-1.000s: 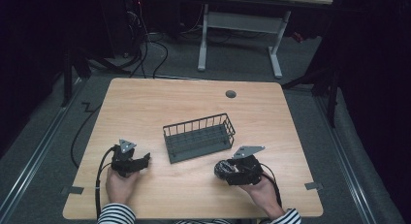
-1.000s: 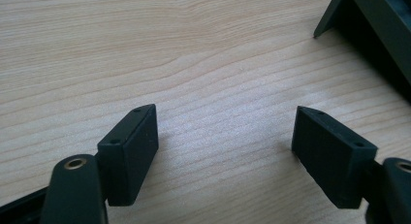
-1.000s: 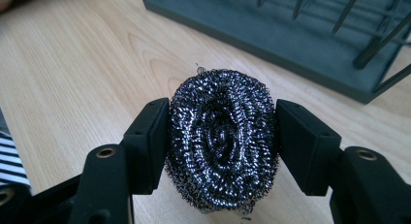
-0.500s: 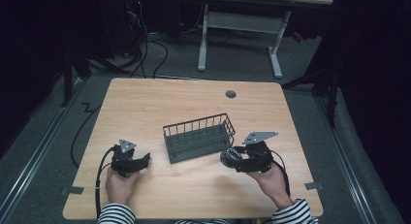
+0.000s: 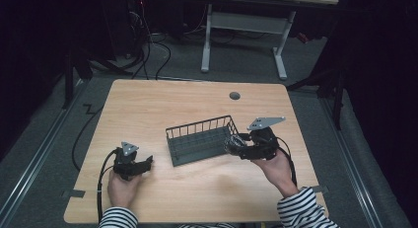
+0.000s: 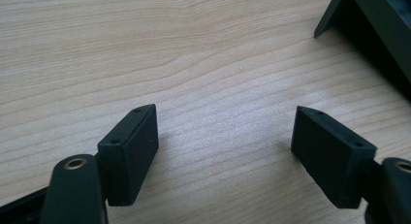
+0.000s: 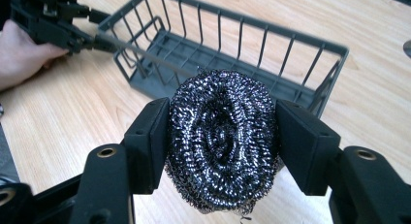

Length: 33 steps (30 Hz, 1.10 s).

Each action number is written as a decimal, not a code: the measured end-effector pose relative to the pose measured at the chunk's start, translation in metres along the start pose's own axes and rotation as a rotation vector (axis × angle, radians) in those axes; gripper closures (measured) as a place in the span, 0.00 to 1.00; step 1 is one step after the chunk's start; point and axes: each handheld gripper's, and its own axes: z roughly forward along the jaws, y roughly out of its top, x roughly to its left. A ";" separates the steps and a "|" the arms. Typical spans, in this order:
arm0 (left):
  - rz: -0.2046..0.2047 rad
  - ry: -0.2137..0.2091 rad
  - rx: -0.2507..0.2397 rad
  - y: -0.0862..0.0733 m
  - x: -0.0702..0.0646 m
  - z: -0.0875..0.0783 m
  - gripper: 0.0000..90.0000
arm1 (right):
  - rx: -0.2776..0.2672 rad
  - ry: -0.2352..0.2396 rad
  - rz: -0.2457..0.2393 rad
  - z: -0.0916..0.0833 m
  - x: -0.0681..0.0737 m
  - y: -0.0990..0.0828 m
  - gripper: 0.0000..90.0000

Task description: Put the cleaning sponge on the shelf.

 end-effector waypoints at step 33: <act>-0.001 0.000 0.000 0.000 0.000 0.000 0.28 | 0.032 -0.002 0.041 0.053 -0.022 0.057 0.45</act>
